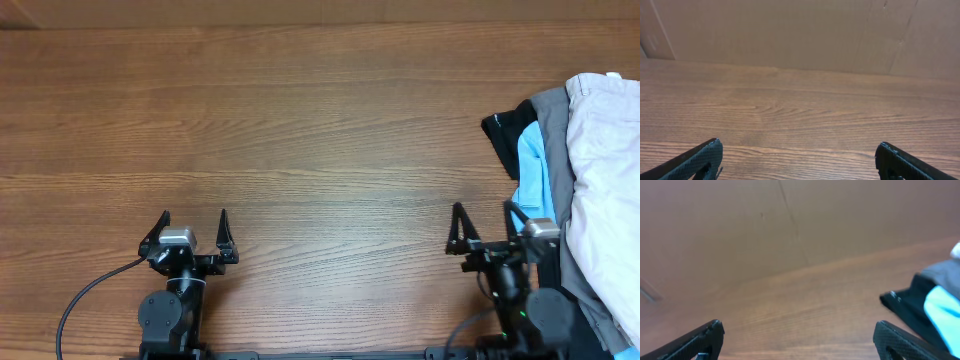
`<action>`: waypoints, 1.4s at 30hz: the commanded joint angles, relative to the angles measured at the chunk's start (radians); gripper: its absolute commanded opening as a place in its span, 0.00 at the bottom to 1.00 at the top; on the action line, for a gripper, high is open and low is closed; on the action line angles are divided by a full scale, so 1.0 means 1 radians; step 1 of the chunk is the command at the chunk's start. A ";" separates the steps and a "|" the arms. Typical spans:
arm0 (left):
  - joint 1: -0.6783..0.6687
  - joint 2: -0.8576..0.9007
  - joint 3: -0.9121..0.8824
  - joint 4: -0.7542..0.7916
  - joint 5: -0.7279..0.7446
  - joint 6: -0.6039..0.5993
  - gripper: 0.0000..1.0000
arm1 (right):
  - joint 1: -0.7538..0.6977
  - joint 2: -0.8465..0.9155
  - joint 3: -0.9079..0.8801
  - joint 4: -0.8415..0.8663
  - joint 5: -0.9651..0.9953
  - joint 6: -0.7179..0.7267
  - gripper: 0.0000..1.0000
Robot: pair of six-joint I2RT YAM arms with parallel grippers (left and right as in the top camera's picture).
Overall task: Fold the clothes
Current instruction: 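Reach the right gripper into the clothes pile and grasp the beige shorts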
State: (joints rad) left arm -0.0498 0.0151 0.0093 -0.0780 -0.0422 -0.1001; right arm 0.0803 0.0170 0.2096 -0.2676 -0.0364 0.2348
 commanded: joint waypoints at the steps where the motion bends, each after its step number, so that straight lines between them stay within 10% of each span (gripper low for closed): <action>1: 0.006 -0.010 -0.004 0.005 -0.010 0.018 1.00 | 0.004 0.023 0.219 -0.122 0.075 0.005 1.00; 11: 0.006 -0.010 -0.004 0.005 -0.010 0.019 1.00 | 0.004 0.315 0.709 -0.458 0.123 0.005 1.00; 31: 0.006 -0.010 -0.004 0.005 -0.010 0.019 1.00 | 0.003 0.520 0.740 -0.465 0.193 -0.082 1.00; 42: 0.006 -0.010 -0.004 0.005 -0.010 0.018 1.00 | 0.003 0.952 0.983 -0.735 0.245 -0.100 1.00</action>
State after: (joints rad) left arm -0.0498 0.0151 0.0086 -0.0761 -0.0422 -0.0998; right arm 0.0803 0.8825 1.0847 -0.9604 0.1654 0.1318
